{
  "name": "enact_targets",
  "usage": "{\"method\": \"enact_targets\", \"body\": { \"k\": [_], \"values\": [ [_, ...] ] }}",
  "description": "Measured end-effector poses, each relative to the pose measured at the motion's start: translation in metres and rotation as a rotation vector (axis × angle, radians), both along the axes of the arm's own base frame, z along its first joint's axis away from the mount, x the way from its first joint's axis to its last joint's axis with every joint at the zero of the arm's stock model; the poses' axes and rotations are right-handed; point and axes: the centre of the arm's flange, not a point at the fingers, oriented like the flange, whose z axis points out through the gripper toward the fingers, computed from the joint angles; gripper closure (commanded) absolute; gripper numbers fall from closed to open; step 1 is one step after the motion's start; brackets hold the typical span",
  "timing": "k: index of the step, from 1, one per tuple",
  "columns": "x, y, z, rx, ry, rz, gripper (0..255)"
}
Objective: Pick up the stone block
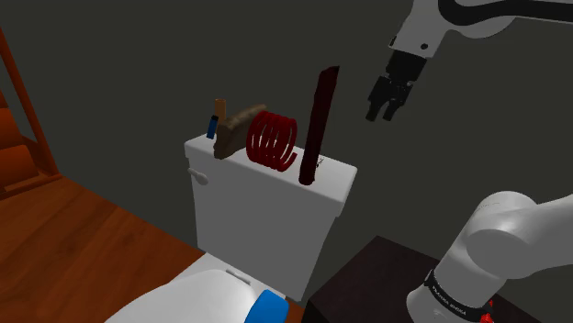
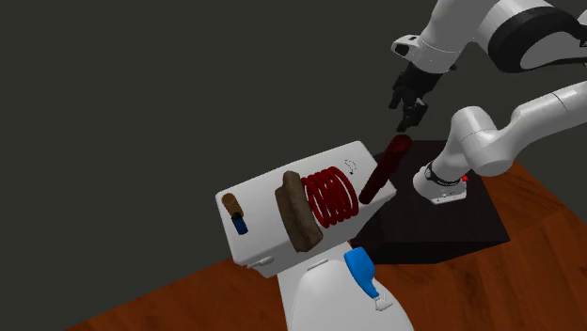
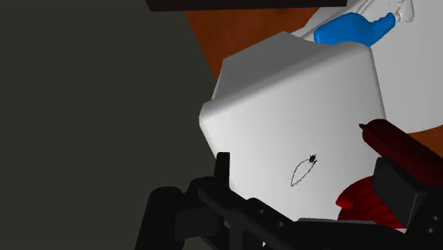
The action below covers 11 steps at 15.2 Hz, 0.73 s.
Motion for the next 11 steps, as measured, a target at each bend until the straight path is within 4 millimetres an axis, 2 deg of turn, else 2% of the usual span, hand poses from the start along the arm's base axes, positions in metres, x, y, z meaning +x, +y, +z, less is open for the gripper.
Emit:
{"method": "enact_targets", "body": {
  "k": [1, 3, 7, 11],
  "values": [
    [0.0, 0.0, 0.0, 0.0, 0.0, 0.0, 0],
    [0.002, 0.015, -0.003, -0.001, 0.001, -0.041, 0],
    [0.014, 0.064, -0.004, 0.0, 0.007, -0.178, 0],
    [0.035, 0.116, -0.01, 0.0, 0.013, -0.325, 0]
  ]
}}
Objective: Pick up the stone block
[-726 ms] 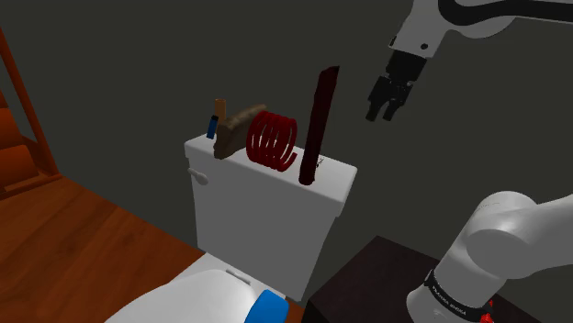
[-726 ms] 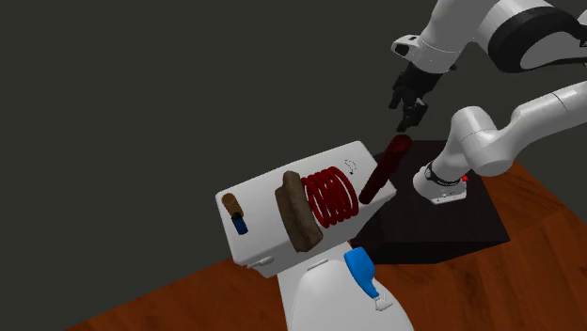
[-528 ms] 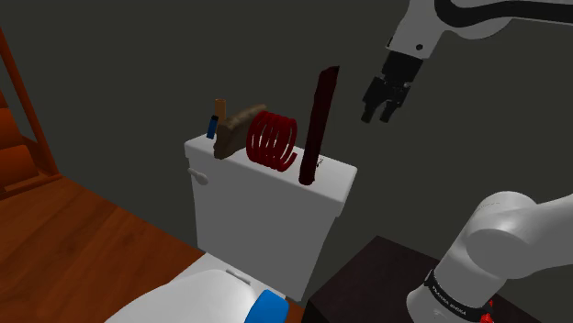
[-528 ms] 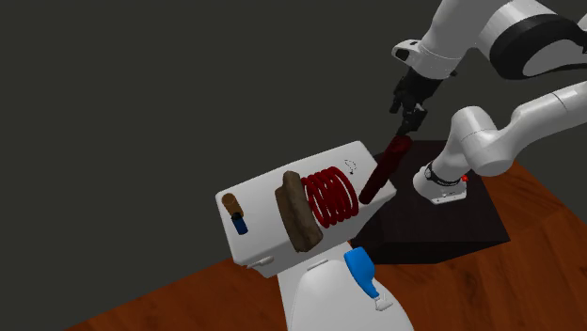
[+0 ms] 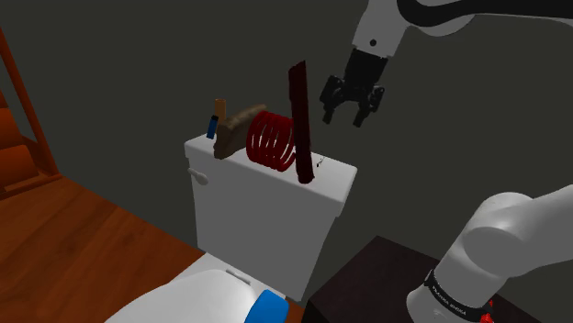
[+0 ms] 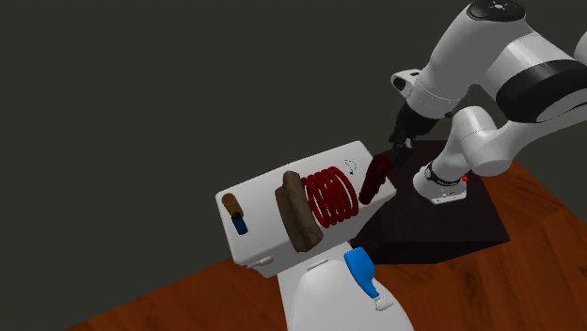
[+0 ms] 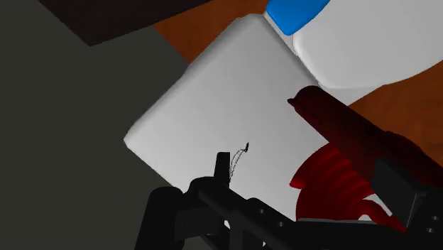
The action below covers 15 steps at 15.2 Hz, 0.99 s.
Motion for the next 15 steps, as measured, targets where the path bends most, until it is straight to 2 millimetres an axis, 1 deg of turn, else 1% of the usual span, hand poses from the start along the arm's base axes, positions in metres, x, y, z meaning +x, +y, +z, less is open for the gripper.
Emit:
{"method": "enact_targets", "body": {
  "k": [2, 3, 7, 8, 12, 15],
  "values": [
    [0.01, 0.025, -0.006, 0.0, 0.003, -0.074, 0],
    [0.018, 0.033, -0.009, 0.0, 0.004, -0.111, 0],
    [0.048, 0.082, -0.01, 0.0, 0.01, -0.256, 0],
    [0.056, 0.091, -0.012, 0.0, 0.012, -0.294, 0],
    [0.092, 0.132, -0.016, 0.001, 0.018, -0.44, 0],
    [0.125, 0.158, -0.024, 0.002, 0.023, -0.549, 0]
  ]
}}
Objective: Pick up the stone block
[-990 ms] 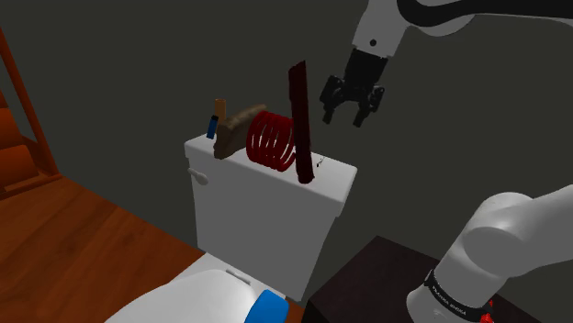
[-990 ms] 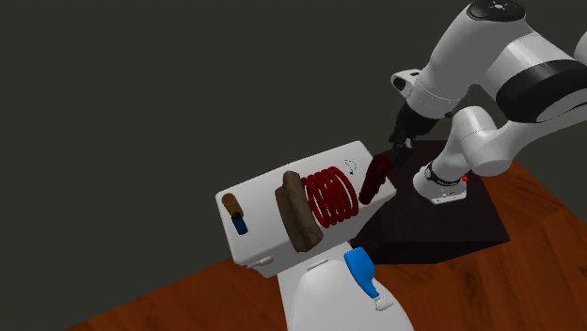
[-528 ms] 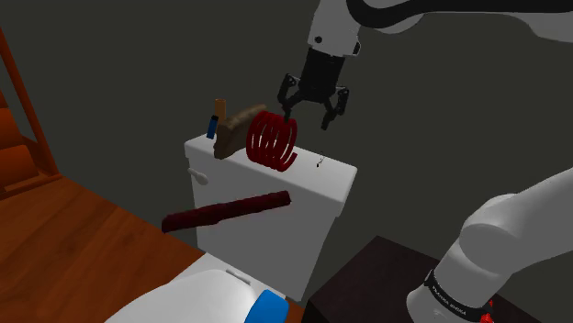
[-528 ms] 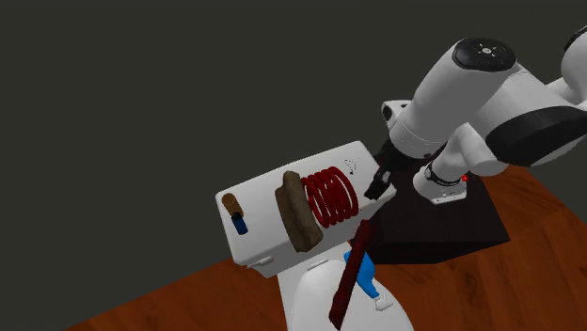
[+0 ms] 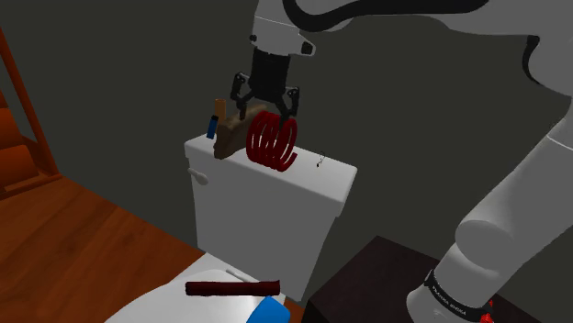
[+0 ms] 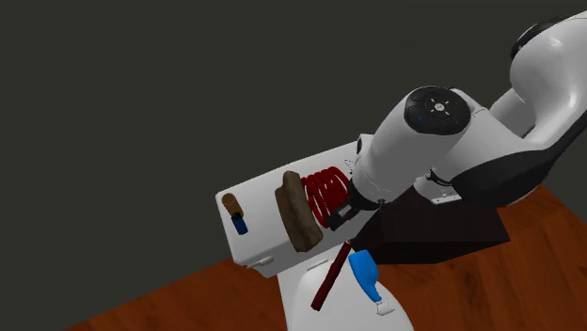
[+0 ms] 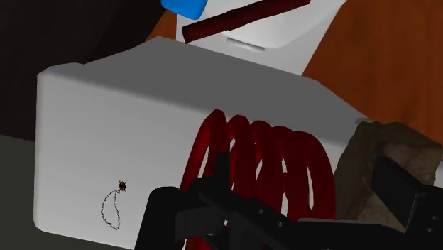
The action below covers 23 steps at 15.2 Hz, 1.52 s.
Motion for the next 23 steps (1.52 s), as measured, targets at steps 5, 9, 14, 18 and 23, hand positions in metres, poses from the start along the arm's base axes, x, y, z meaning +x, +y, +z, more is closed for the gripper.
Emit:
{"method": "enact_targets", "body": {
  "k": [5, 9, 14, 18, 23],
  "values": [
    [0.06, 0.031, -0.005, 0.005, 0.008, -0.185, 0],
    [0.082, 0.037, -0.019, 0.003, 0.009, -0.255, 0],
    [0.081, 0.042, -0.039, 0.009, 0.003, -0.255, 0],
    [0.079, 0.043, -0.042, 0.016, -0.005, -0.252, 255],
    [0.079, 0.043, -0.045, 0.011, -0.001, -0.254, 255]
  ]
}}
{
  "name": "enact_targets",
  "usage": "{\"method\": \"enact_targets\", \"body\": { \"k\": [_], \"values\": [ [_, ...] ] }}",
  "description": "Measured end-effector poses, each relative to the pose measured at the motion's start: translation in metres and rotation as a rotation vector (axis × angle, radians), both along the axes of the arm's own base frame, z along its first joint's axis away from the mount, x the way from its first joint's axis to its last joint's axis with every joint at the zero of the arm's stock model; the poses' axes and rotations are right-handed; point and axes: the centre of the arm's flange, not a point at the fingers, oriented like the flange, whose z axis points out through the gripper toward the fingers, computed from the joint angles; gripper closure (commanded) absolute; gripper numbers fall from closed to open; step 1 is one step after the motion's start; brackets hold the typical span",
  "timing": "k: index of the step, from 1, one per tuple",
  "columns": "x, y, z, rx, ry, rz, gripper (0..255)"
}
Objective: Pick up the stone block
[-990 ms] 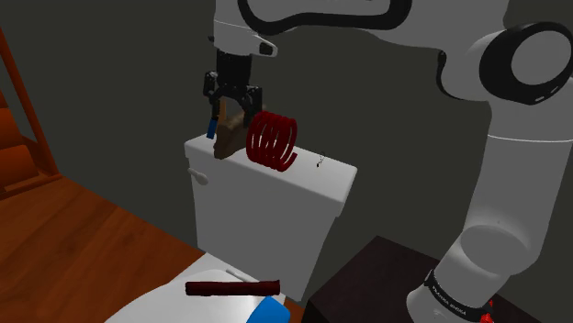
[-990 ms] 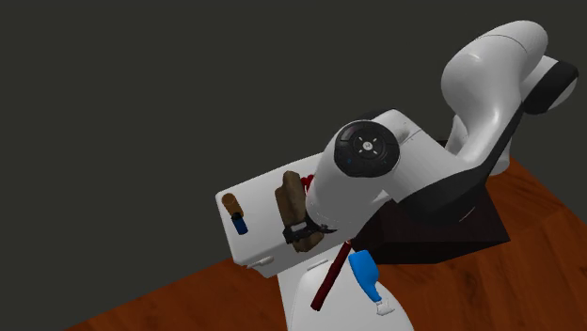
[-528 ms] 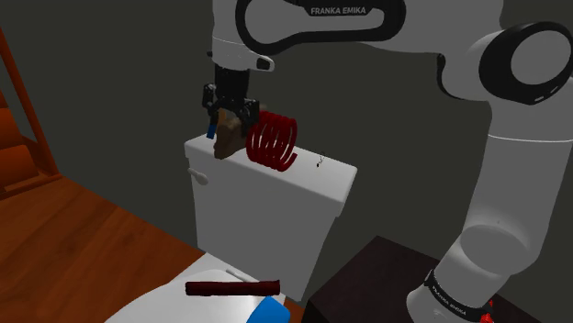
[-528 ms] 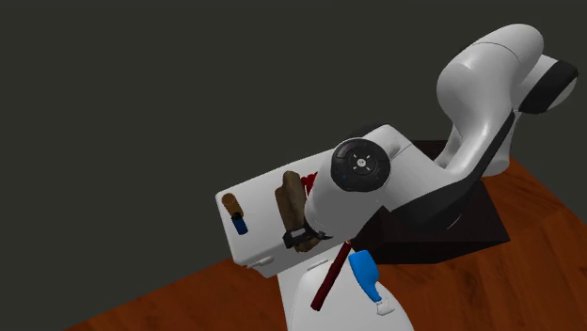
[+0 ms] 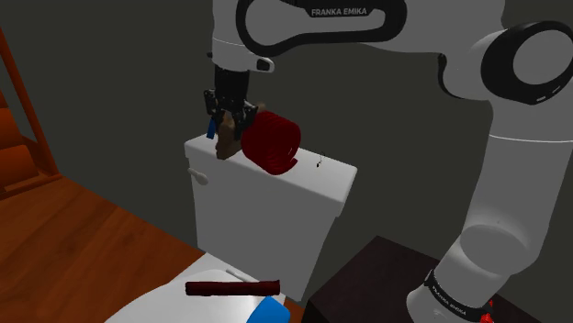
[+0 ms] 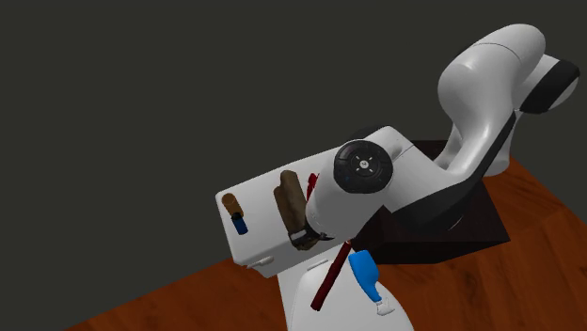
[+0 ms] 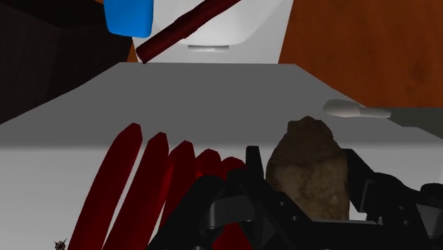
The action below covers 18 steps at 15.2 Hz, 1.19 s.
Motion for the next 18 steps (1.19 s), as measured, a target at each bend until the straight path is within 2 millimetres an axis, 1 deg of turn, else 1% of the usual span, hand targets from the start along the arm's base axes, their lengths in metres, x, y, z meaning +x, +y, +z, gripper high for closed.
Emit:
{"method": "enact_targets", "body": {
  "k": [3, 5, 15, 18],
  "values": [
    [0.002, -0.002, 0.001, -0.003, 0.005, -0.003, 255],
    [0.004, -0.003, 0.007, -0.006, 0.01, -0.005, 255],
    [0.004, -0.003, 0.059, -0.006, 0.011, -0.006, 255],
    [0.004, -0.004, 0.072, -0.007, 0.011, -0.006, 255]
  ]
}}
